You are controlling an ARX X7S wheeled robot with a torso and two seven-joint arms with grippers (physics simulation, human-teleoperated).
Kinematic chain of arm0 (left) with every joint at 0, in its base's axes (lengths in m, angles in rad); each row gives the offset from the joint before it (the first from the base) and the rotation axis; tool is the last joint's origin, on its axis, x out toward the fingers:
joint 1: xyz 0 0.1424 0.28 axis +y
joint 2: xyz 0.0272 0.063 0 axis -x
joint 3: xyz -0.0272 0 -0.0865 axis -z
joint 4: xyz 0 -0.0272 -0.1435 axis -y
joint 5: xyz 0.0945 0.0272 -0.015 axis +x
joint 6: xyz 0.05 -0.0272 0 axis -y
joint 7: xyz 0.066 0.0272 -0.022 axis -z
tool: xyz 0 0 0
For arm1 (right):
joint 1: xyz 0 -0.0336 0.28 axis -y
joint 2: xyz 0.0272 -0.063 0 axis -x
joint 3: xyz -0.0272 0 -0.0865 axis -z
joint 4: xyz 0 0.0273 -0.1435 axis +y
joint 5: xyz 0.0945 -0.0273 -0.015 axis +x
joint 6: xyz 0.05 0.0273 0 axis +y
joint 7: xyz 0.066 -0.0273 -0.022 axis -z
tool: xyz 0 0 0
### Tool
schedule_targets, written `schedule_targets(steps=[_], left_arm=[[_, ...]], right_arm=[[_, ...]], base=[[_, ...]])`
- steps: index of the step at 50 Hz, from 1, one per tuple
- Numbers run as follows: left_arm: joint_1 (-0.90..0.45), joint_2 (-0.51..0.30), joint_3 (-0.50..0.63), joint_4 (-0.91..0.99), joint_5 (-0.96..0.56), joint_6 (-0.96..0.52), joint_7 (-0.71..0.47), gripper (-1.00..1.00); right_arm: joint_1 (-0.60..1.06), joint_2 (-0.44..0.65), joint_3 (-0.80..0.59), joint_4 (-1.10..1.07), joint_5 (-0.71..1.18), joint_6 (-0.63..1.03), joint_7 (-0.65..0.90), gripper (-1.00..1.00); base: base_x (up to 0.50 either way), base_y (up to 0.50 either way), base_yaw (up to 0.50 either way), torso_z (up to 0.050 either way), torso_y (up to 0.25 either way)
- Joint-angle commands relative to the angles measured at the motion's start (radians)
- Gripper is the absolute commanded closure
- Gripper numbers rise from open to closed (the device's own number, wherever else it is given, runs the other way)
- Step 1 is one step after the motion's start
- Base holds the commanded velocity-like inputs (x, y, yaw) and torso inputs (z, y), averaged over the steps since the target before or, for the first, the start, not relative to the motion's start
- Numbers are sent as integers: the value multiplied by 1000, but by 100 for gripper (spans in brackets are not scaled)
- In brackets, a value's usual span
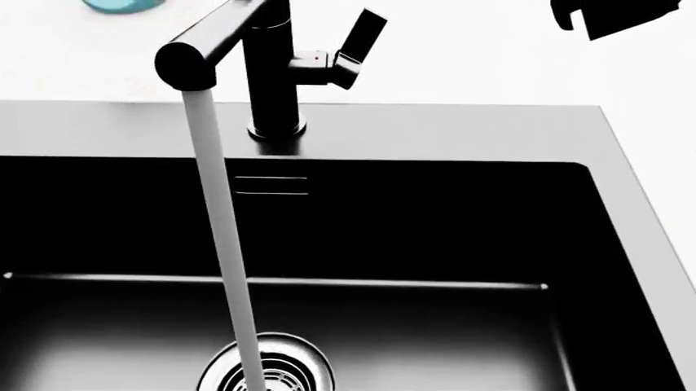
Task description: Pick the cucumbers and broccolis from the sink and place them in one bowl. Place the apricot in the other bowl. Then turn off the sink faucet.
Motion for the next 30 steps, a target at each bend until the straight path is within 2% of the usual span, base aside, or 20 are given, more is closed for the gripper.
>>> schedule_targets(steps=[1,4,9,15,30], left_arm=[[11,11,-25,2,10,17,36,-100],[16,8,-25,4,10,20,38,-100],[31,17,-22,3,22,27,46,-100],[37,19,-19,-1,34,28,56,-100],[40,17,-12,3,42,19,56,-100]], right_arm=[[-12,-31,18,2,-27,-16,-30,-100],[-27,-48,9,31,-59,-23,-55,-100],[-92,-110,-31,134,-260,-83,-203,-100],[-122,-161,-72,240,-404,-154,-322,-100],[-91,-269,-159,464,-577,-212,-471,-100]], base=[[340,0,0,0,0],[221,21,0,0,0],[0,0,0,0,0],[0,0,0,0,0],[0,0,0,0,0]])
